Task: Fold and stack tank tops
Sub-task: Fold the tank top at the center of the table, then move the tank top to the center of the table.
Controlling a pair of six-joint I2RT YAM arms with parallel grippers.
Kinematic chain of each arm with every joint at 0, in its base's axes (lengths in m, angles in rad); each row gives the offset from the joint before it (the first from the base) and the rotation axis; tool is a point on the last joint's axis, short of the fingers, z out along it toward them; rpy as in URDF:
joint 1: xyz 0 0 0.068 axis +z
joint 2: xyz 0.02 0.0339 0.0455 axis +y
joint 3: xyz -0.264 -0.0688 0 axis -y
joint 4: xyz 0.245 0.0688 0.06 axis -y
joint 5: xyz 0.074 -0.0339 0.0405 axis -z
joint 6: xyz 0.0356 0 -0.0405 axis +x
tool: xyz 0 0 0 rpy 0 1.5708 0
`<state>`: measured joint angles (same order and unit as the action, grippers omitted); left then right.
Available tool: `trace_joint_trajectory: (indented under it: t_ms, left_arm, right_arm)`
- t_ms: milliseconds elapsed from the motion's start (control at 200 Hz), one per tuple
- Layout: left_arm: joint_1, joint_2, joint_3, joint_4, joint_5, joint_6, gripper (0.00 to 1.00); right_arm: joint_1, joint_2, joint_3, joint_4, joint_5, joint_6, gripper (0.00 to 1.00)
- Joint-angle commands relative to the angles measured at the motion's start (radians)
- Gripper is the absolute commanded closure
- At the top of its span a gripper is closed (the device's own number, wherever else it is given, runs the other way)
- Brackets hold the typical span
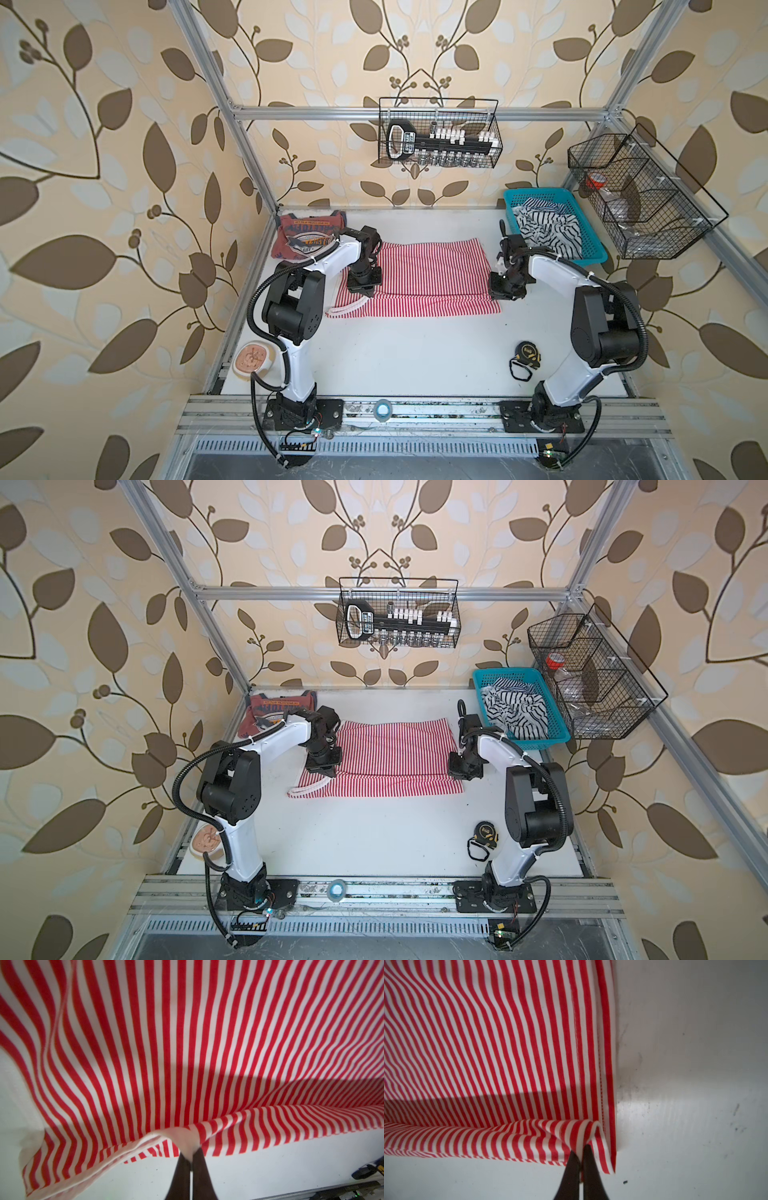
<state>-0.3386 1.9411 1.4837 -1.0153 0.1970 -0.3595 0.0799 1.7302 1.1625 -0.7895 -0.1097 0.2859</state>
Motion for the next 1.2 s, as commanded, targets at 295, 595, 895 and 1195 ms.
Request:
trace_joint_trajectory:
  t_ms: [295,595,895,1195]
  left_arm:
    - [0.013,0.07,0.097,-0.028,0.01,0.015,0.99]
    - [0.025,0.081,0.15,-0.007,-0.001,-0.017,0.66]
    - [0.035,0.015,0.269,-0.048,-0.152,-0.051,0.61]
    - [0.012,-0.121,-0.033,0.13,0.048,-0.103,0.91]
  right_arm:
    - [-0.019,0.102,0.075,-0.006,-0.02,-0.023,0.84]
    - [-0.029,0.068,0.137,0.006,-0.013,0.007,0.64]
    - [-0.029,-0.085,0.113,0.0,-0.02,0.018,0.6]
    - [0.064,-0.087,-0.073,0.129,-0.133,0.055,0.92]
